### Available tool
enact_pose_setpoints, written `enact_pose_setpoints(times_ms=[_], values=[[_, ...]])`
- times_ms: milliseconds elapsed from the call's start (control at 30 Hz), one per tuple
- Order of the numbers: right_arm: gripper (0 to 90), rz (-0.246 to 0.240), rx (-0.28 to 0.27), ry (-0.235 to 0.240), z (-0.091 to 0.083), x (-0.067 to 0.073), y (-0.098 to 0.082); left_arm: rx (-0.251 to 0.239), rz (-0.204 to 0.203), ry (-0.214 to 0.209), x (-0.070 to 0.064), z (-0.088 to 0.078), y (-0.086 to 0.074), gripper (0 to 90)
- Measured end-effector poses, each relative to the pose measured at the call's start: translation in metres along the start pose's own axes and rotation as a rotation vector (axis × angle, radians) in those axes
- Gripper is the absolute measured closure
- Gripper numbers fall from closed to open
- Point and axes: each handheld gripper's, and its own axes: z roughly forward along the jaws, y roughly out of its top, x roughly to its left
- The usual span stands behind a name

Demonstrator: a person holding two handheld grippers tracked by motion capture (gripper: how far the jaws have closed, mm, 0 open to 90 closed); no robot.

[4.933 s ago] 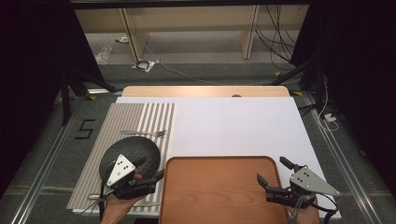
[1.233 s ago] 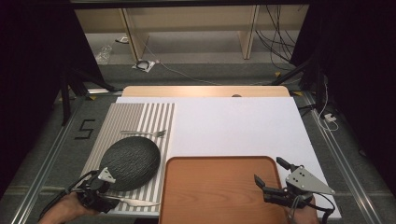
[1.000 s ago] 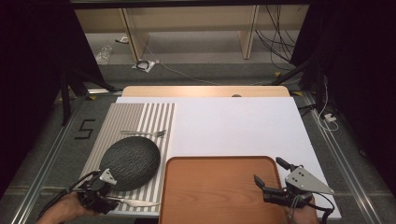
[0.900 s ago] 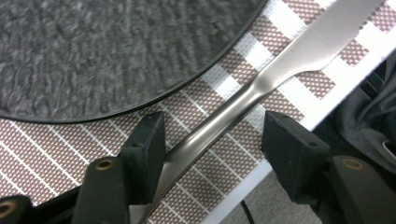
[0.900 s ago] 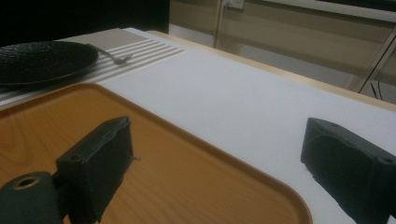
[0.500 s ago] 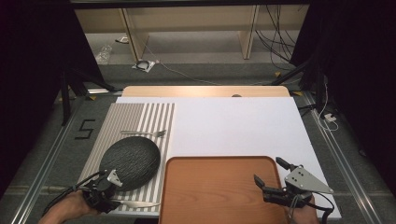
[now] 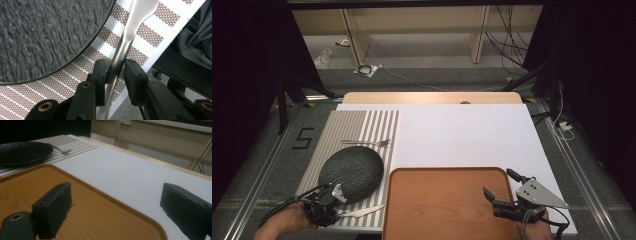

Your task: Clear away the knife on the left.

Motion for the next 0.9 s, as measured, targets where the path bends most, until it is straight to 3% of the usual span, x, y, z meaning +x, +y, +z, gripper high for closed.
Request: enact_pose_setpoints(times_ms=[233, 900], values=[[11.5, 0.008, -0.008, -0.004, 0.0005, -0.0015, -0.0008, 0.016, 0.018, 0.001, -0.0026, 0.0002, 0.0024, 75.5], [11.6, 0.004, -0.011, -0.008, 0.001, -0.0019, -0.0008, -0.009, 0.052, 0.0, -0.0033, -0.0004, 0.0002, 79.2]])
